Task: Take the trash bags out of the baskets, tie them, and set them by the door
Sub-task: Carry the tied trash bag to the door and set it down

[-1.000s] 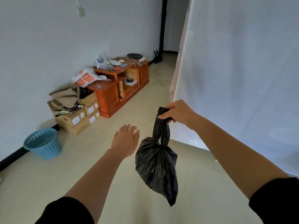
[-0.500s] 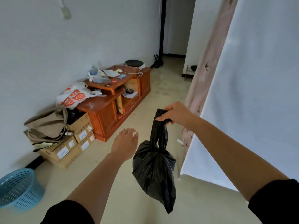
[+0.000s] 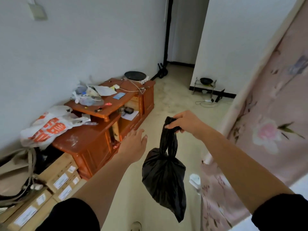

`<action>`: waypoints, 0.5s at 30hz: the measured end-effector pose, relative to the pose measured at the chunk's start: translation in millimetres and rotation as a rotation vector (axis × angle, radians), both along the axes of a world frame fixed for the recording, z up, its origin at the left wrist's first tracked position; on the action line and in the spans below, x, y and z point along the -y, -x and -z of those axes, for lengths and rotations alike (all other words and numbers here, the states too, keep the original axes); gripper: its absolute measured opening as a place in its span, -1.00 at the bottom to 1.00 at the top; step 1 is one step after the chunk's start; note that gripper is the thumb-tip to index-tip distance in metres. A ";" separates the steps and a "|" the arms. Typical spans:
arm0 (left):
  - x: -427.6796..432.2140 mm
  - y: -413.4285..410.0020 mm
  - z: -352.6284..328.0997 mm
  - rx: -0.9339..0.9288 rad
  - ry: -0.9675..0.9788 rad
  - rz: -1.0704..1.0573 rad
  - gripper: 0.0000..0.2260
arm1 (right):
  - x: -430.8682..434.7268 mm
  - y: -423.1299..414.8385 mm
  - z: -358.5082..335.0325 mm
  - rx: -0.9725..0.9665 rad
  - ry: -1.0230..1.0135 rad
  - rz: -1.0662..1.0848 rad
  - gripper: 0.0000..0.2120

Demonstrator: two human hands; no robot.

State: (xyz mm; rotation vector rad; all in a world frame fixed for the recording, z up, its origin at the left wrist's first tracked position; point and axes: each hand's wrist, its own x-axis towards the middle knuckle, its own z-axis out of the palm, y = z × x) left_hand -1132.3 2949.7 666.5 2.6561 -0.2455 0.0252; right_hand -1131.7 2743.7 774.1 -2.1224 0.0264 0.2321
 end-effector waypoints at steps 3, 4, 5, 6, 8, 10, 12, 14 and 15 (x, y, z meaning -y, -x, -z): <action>-1.8 -101.6 -0.2 0.018 -0.016 0.017 -0.60 | 2.4 -91.2 2.9 -0.009 0.010 0.012 -0.86; -1.0 -137.8 -1.6 0.019 -0.019 0.025 -0.61 | 3.4 -122.4 2.7 -0.011 0.005 0.025 -0.86; 0.6 -170.7 -3.3 0.017 -0.019 0.030 -0.61 | 4.4 -151.7 3.1 -0.009 -0.003 0.040 -0.86; 2.8 -202.2 -4.1 0.014 -0.008 0.035 -0.61 | 5.3 -179.6 2.9 -0.006 -0.008 0.056 -0.86; 12.5 -270.3 -5.9 0.020 0.003 0.063 -0.61 | 11.6 -244.6 1.0 -0.019 -0.003 0.091 -0.89; 22.2 -321.8 -7.7 0.045 0.021 0.089 -0.64 | 19.2 -296.0 -0.2 -0.029 0.001 0.109 -0.92; 32.8 -381.4 -5.1 0.086 0.053 0.075 -0.68 | 30.4 -356.6 0.9 -0.021 -0.018 0.141 -0.91; 41.3 -428.1 -3.0 0.092 0.110 0.046 -0.70 | 39.1 -405.3 3.5 -0.006 -0.033 0.175 -0.86; 46.8 -459.4 2.2 0.097 0.120 0.044 -0.69 | 44.9 -435.3 6.5 0.000 -0.039 0.185 -0.84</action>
